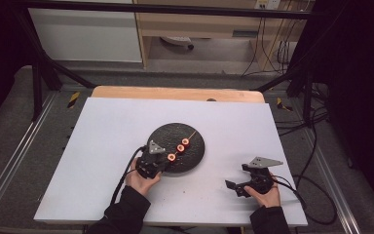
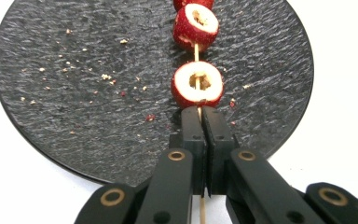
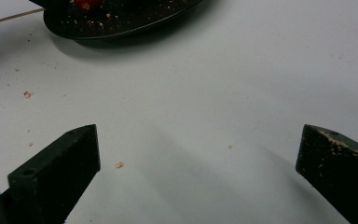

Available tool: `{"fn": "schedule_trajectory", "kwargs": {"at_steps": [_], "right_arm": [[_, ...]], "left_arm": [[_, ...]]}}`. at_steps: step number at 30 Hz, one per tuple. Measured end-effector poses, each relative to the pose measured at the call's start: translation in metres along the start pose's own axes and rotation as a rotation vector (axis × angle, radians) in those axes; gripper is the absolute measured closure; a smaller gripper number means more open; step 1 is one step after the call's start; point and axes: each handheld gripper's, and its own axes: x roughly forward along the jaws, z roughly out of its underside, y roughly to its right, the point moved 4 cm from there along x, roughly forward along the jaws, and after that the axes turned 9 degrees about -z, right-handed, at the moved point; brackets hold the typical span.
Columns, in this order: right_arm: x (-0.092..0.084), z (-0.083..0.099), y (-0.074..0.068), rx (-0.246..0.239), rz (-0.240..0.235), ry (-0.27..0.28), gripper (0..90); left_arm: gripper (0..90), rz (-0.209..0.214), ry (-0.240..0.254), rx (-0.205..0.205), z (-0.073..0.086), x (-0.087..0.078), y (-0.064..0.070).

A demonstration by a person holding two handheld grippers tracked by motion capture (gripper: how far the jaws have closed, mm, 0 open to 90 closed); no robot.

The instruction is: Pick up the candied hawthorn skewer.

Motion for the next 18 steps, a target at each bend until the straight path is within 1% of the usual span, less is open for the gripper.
{"fn": "schedule_trajectory", "kwargs": {"at_steps": [5,7,11,14,15,18], "right_arm": [[0.0,0.0,0.0,0.0,0.001,-0.001,0.8],[0.0,0.0,0.0,0.001,0.0,0.001,0.8],[0.0,0.0,0.0,0.001,0.001,-0.001,0.8],[0.0,0.0,0.0,0.004,0.001,0.002,0.8],[0.0,0.0,0.0,0.009,0.0,0.005,0.8],[0.0,-0.001,-0.001,0.012,-0.002,0.011,0.9]], "left_arm": [[88.5,0.009,0.033,-0.003,0.0,-0.006,-0.004],[88.5,0.017,0.048,-0.01,0.001,-0.008,-0.005],[88.5,0.019,0.074,-0.005,0.002,-0.015,-0.008],[88.5,0.028,0.096,0.0,0.004,-0.021,-0.011],[88.5,0.037,0.106,0.005,0.005,-0.023,-0.012],[88.4,0.041,0.121,0.013,0.009,-0.03,-0.016]]}}
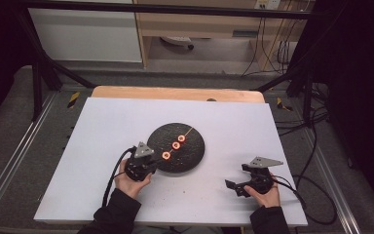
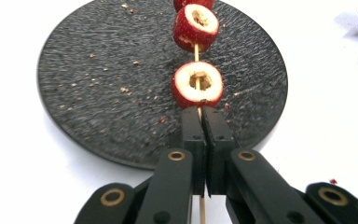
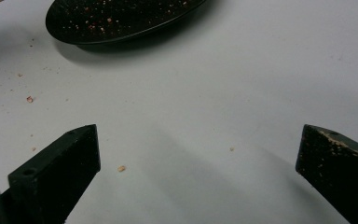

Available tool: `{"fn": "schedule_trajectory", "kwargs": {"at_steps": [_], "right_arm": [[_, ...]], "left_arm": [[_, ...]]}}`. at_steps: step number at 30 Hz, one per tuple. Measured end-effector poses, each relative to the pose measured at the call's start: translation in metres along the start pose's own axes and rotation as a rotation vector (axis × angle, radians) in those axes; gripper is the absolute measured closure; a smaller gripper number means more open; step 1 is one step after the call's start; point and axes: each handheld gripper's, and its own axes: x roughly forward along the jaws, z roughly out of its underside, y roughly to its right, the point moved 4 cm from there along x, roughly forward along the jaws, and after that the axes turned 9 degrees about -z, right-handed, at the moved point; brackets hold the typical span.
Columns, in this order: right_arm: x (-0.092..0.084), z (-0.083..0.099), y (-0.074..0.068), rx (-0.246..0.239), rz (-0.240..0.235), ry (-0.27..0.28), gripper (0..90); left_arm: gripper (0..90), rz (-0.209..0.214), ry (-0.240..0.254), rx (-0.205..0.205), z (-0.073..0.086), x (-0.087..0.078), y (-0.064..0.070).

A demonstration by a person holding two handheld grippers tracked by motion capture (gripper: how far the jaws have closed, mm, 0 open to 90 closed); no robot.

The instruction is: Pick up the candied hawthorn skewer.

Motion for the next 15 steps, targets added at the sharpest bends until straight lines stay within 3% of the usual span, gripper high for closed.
{"fn": "schedule_trajectory", "kwargs": {"at_steps": [10,15], "right_arm": [[-0.001,-0.003,-0.002,0.011,-0.008,0.017,0.7],[0.0,-0.006,-0.006,-0.007,-0.011,0.017,0.6]], "left_arm": [[88.5,0.025,0.039,0.003,0.014,-0.02,-0.009],[88.4,0.024,0.058,0.013,0.025,-0.029,-0.012]]}}
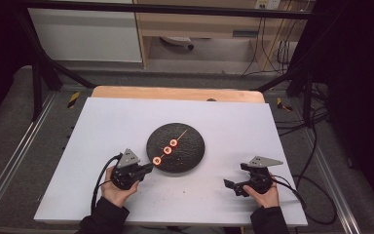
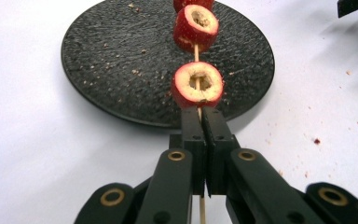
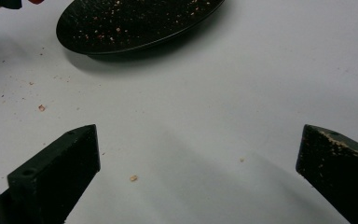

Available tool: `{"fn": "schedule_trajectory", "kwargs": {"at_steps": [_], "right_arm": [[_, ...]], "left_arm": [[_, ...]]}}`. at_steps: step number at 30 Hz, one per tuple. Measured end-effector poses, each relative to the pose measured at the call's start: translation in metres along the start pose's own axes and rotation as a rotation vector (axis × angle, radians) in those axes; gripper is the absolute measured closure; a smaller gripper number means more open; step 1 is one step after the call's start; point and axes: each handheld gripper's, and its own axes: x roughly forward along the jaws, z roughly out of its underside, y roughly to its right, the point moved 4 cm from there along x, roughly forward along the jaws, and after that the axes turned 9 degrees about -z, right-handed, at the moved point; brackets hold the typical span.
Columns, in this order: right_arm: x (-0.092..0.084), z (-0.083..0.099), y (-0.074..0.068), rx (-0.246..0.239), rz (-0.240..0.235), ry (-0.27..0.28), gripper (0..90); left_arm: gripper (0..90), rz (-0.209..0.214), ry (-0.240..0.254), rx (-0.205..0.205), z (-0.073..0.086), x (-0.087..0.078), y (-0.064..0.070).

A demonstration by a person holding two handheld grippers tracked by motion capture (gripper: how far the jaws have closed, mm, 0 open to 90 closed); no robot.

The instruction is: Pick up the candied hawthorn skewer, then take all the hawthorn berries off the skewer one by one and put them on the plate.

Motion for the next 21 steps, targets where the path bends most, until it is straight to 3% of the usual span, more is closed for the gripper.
{"fn": "schedule_trajectory", "kwargs": {"at_steps": [7,13,21], "right_arm": [[0.004,-0.003,-0.004,0.013,-0.008,0.006,0.6],[0.008,-0.008,-0.009,0.012,-0.015,0.015,0.6],[0.017,-0.015,-0.018,0.01,-0.018,0.013,0.6]], "left_arm": [[88.4,-0.005,0.018,-0.011,0.014,-0.01,-0.007],[88.4,0.017,0.04,-0.036,0.02,-0.016,-0.01],[88.4,0.03,0.06,-0.03,0.026,-0.02,-0.01]]}}
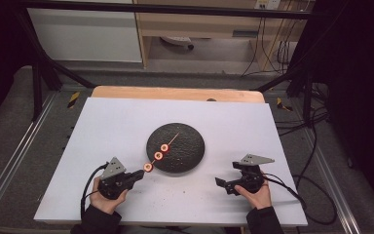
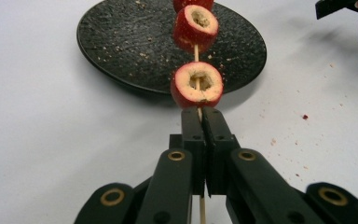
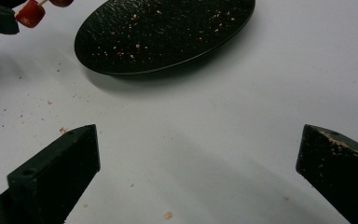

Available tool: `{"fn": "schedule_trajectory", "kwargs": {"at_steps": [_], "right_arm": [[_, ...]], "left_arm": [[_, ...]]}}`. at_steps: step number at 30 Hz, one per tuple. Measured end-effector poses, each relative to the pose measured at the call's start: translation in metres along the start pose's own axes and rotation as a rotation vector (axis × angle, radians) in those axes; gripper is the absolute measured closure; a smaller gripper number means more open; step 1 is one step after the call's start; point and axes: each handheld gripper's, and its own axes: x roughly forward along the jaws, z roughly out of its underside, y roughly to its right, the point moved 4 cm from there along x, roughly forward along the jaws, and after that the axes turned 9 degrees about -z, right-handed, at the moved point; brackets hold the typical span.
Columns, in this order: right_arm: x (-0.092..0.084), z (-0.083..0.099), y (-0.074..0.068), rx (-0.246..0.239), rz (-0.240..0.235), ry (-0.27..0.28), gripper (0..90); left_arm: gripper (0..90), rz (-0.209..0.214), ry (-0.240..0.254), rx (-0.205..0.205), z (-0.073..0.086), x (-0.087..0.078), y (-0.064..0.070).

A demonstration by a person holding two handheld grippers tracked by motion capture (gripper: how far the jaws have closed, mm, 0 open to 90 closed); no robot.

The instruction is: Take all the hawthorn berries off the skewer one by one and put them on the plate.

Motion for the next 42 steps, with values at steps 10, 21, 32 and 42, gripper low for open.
{"fn": "schedule_trajectory", "kwargs": {"at_steps": [10,21,32,42], "right_arm": [[0.013,-0.015,-0.012,0.006,0.011,0.013,0.6],[0.036,-0.043,-0.034,-0.001,-0.011,0.03,1.0],[0.068,-0.077,-0.056,0.015,-0.067,0.082,5.9],[0.09,-0.093,-0.063,0.081,-0.124,0.142,15.9]], "left_arm": [[88.4,0.014,-0.003,0.008,0.004,0.0,0.002],[88.4,0.022,0.015,0.015,0.005,-0.001,0.005],[88.4,0.024,0.015,0.021,0.005,-0.001,0.007],[88.4,0.03,0.027,0.014,0.004,-0.001,0.009]]}}
